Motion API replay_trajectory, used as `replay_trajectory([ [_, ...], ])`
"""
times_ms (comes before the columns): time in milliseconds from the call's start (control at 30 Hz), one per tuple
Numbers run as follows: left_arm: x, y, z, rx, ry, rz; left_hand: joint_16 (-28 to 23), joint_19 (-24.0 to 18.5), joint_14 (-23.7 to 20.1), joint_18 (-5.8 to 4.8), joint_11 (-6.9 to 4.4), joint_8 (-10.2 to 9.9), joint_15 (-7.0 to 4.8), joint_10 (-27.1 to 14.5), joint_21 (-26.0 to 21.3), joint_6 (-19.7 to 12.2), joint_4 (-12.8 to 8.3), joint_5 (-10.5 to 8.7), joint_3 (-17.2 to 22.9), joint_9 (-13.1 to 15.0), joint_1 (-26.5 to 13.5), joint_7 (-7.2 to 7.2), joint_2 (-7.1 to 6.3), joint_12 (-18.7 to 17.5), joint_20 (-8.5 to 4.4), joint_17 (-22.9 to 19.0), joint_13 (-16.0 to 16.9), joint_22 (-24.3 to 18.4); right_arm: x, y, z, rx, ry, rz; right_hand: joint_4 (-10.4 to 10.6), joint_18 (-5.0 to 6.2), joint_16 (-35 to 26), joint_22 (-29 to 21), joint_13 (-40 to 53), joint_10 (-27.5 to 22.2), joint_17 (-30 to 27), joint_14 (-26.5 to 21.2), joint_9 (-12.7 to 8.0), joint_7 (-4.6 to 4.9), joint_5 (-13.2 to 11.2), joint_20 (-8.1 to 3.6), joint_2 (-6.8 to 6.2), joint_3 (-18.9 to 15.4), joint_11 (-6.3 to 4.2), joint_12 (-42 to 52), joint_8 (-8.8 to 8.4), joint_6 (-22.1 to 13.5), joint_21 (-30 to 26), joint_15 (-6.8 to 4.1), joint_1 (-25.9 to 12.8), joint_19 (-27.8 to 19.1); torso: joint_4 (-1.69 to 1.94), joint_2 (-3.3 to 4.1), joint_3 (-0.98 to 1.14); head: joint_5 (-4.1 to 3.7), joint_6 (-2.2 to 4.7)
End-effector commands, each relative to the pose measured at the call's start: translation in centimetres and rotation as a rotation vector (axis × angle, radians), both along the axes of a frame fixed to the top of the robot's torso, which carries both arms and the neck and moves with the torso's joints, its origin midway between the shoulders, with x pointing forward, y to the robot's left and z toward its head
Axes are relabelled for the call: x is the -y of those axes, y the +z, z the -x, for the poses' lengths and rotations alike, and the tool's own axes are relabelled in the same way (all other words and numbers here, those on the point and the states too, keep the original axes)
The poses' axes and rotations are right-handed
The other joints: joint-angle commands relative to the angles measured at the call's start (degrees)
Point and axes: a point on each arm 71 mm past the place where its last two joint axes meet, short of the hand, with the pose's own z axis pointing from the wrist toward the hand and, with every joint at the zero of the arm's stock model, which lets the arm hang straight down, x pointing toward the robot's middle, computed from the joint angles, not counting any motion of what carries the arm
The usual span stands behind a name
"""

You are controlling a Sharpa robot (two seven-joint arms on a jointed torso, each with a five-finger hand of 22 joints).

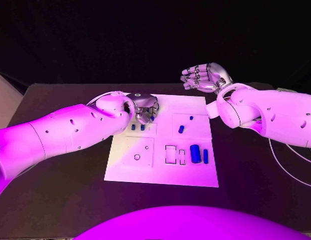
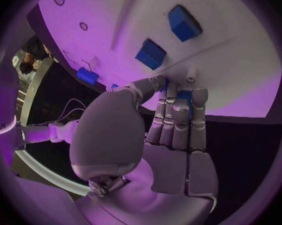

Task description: Assemble the parts on the task board

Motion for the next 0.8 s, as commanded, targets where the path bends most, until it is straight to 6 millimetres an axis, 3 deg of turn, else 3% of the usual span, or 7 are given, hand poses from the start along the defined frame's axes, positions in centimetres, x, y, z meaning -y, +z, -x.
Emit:
replay_trajectory([
  [33, 0.1, 0.2, 0.1, 0.018, -0.006, 0.045, 0.35, 0.97, 0.95, -0.67, -0.14, -0.10, -0.22, 1.19, 0.71, 0.91, -0.54, -0.22, 0.26, 0.52, 0.02, -0.14, 0.81, -0.80, -0.25, 0.81, -0.08, 0.89, -0.2, 0.0, 0.1, 0.005, 0.019, -0.004, -0.04, 0.70, -0.34, -0.05, -0.07, 0.33, -0.06, 0.31, -0.08, 4.05, 0.34, 0.05, 0.28, -0.03, -0.03, -0.29, -0.38, 0.53, -0.06, -0.13, -0.33, -0.39, -0.02, 0.03, 0.00, 0.05, 0.01],
  [367, -1.0, 0.5, 0.2, 0.046, 0.012, 0.104, 0.50, 1.66, 1.49, -0.80, -0.03, -0.57, -0.20, 1.62, 1.19, 1.11, -0.63, -0.21, 0.32, 0.70, -0.27, -0.06, 0.77, -1.76, -0.42, 1.16, -0.21, 1.48, -0.2, 0.0, 0.1, 0.004, 0.020, -0.004, -0.04, 0.70, -0.34, -0.05, -0.07, 0.33, -0.06, 0.31, -0.08, 4.05, 0.34, 0.05, 0.28, -0.03, -0.03, -0.29, -0.38, 0.53, -0.06, -0.13, -0.33, -0.39, -0.14, 0.07, 0.03, -0.04, 0.01],
  [633, -2.2, 1.9, 0.4, 0.040, 0.033, 0.172, 0.52, 1.79, 1.64, -0.83, 0.03, -0.86, -0.16, 1.74, 1.27, 1.12, -0.74, -0.20, 0.37, 0.76, -0.30, -0.01, 0.70, -2.29, -0.46, 1.20, -0.30, 1.58, -0.1, 0.0, 0.0, 0.003, 0.018, -0.003, -0.04, 0.70, -0.34, -0.05, -0.07, 0.33, -0.06, 0.31, -0.08, 4.05, 0.34, 0.05, 0.28, -0.03, -0.03, -0.29, -0.38, 0.53, -0.06, -0.13, -0.33, -0.39, 0.13, -0.13, -0.01, -0.30, 0.01],
  [800, -3.2, 2.8, 0.8, 0.025, 0.043, 0.198, 0.51, 1.59, 1.62, -0.82, 0.15, -1.37, -0.03, 1.85, 1.08, 1.02, -0.58, -0.25, 0.01, 0.85, -0.92, 0.05, 0.31, -3.20, -0.39, 0.97, -0.45, 1.36, 0.0, 0.0, 0.0, 0.002, 0.018, -0.002, -0.04, 0.70, -0.34, -0.05, -0.07, 0.33, -0.06, 0.31, -0.08, 4.05, 0.34, 0.05, 0.28, -0.03, -0.03, -0.29, -0.38, 0.53, -0.06, -0.13, -0.33, -0.39, 0.17, -0.20, 0.01, -0.02, 0.01],
])
